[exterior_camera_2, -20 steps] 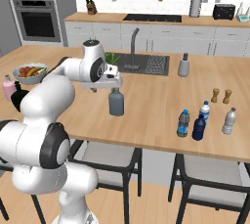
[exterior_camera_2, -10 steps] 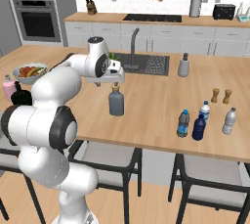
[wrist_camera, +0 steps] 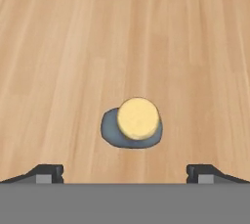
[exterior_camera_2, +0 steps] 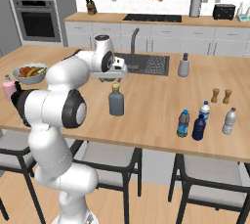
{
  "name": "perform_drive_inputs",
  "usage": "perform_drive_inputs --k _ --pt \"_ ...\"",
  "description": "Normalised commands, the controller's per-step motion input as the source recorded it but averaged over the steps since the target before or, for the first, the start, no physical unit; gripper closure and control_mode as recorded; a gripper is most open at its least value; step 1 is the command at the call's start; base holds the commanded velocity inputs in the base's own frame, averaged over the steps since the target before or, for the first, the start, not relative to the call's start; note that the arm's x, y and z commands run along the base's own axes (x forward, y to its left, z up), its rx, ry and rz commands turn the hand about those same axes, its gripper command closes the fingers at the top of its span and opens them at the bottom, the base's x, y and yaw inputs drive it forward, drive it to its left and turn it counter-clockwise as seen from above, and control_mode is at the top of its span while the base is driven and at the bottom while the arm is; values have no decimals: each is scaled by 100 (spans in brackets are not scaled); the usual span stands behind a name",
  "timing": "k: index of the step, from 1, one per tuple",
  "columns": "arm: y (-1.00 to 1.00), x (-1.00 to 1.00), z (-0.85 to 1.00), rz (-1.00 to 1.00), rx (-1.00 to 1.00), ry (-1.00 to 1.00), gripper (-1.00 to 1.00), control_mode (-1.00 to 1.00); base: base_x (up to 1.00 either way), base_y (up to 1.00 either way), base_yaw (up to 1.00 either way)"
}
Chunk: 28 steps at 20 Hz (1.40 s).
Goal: Move the plastic bottles in the middle to the plastics group, and the glass bottles in the middle to the glass group.
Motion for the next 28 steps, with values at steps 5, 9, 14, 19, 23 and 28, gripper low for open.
perform_drive_inputs --k 5,9,14,19,23,28 --pt "-11 22 -21 0 2 2 -100 -100 0 0 0" --pt "-10 16 -27 0 0 12 -100 -100 0 0 0" --pt "0 6 -3 0 0 10 -100 -100 0 0 0" --pt "0 18 -4 0 0 7 -100 -100 0 0 0" --pt "0 9 -6 0 0 11 -100 -100 0 0 0" --pt "0 0 -28 0 0 9 -100 -100 0 0 0"
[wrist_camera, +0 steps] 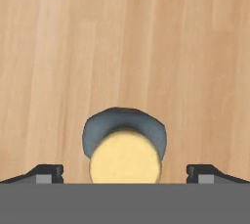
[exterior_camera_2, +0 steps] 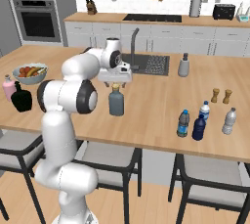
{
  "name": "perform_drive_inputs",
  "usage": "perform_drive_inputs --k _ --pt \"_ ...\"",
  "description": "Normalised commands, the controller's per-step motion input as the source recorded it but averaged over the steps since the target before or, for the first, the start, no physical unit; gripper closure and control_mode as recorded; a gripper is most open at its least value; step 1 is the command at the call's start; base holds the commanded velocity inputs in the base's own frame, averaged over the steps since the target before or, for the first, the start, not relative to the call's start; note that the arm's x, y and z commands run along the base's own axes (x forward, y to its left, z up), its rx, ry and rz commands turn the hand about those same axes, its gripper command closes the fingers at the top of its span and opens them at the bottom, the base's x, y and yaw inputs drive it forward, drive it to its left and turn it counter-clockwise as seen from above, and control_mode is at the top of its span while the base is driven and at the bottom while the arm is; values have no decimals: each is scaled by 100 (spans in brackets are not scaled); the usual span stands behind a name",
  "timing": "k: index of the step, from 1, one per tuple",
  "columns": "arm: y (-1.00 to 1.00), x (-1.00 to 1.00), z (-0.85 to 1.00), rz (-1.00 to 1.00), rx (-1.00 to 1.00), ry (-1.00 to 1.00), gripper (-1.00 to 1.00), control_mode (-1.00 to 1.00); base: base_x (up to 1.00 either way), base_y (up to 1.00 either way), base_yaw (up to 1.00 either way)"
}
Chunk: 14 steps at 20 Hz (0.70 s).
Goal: Move the plastic bottles in the middle to the plastics group, and the glass bottles in the middle to the glass group.
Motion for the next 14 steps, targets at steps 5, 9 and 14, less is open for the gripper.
perform_drive_inputs --k 5,9,14 --pt "0 0 -37 0 0 8 -100 -100 0 0 0" --pt "0 0 -22 0 0 6 -100 -100 0 0 0" --pt "0 0 0 0 0 0 100 -100 0 0 0"
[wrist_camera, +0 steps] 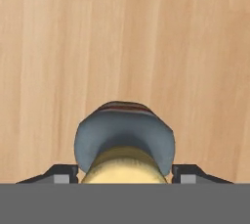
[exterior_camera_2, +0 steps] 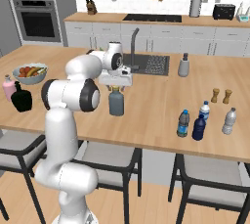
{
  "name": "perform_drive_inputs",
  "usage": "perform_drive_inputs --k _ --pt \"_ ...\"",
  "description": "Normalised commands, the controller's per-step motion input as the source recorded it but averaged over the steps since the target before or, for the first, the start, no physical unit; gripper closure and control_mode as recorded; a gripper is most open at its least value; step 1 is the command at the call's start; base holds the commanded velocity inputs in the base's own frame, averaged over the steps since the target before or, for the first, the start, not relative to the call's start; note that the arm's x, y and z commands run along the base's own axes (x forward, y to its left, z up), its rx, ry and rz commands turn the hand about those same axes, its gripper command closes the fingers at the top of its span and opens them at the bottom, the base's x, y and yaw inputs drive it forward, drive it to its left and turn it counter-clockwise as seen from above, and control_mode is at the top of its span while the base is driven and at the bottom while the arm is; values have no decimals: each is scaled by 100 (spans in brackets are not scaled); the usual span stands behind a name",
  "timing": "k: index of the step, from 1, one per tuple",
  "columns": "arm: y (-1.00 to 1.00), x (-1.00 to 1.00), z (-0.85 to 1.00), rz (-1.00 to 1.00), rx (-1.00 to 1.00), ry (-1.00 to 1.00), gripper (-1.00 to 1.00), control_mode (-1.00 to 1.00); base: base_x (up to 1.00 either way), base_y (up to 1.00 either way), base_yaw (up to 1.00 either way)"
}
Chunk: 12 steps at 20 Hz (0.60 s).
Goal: Move the plastic bottles in the middle to the plastics group, and the glass bottles in the middle to the glass group.
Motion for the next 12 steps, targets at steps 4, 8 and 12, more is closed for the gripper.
perform_drive_inputs --k 4,8,12 --pt "0 -8 5 0 1 -7 100 -100 0 0 0" --pt "10 -28 52 4 7 -15 100 -100 0 0 0" --pt "56 -20 53 16 3 -8 100 -100 0 0 0"
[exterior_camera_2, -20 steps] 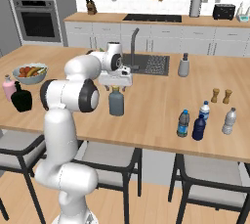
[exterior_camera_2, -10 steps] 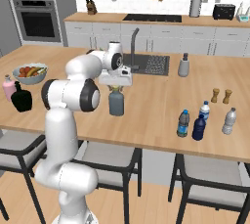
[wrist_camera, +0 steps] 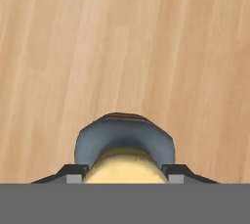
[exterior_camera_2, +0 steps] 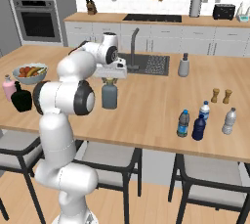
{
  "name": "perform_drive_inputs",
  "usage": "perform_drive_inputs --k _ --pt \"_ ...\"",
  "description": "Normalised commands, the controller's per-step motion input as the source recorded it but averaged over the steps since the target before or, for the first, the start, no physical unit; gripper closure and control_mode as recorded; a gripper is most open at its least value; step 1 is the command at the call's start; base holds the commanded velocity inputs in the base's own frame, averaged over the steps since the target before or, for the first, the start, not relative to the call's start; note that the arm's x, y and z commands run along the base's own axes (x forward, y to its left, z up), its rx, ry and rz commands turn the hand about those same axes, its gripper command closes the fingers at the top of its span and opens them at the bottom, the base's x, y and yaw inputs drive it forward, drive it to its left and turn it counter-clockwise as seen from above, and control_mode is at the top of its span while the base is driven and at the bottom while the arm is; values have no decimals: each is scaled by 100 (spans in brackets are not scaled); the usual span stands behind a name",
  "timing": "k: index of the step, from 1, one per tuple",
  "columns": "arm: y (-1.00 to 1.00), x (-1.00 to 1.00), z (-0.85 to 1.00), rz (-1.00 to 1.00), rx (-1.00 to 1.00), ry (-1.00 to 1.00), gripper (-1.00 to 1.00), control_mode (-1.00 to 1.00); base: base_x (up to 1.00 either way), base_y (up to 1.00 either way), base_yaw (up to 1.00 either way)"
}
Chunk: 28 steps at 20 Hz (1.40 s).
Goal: Move the plastic bottles in the middle to the plastics group, and the glass bottles in the middle to the glass group.
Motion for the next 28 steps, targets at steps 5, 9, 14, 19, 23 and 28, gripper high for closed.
perform_drive_inputs --k 5,9,14,19,23,28 --pt "86 -42 33 27 0 0 100 -100 0 0 0" --pt "100 -43 17 34 0 0 100 -100 0 0 0" --pt "96 -25 -1 36 0 -1 100 -100 0 0 0" --pt "96 -1 -12 34 1 -7 100 -100 0 0 0" --pt "96 0 0 32 0 -4 100 -100 0 0 0" --pt "77 17 0 27 0 0 100 -100 0 0 0"
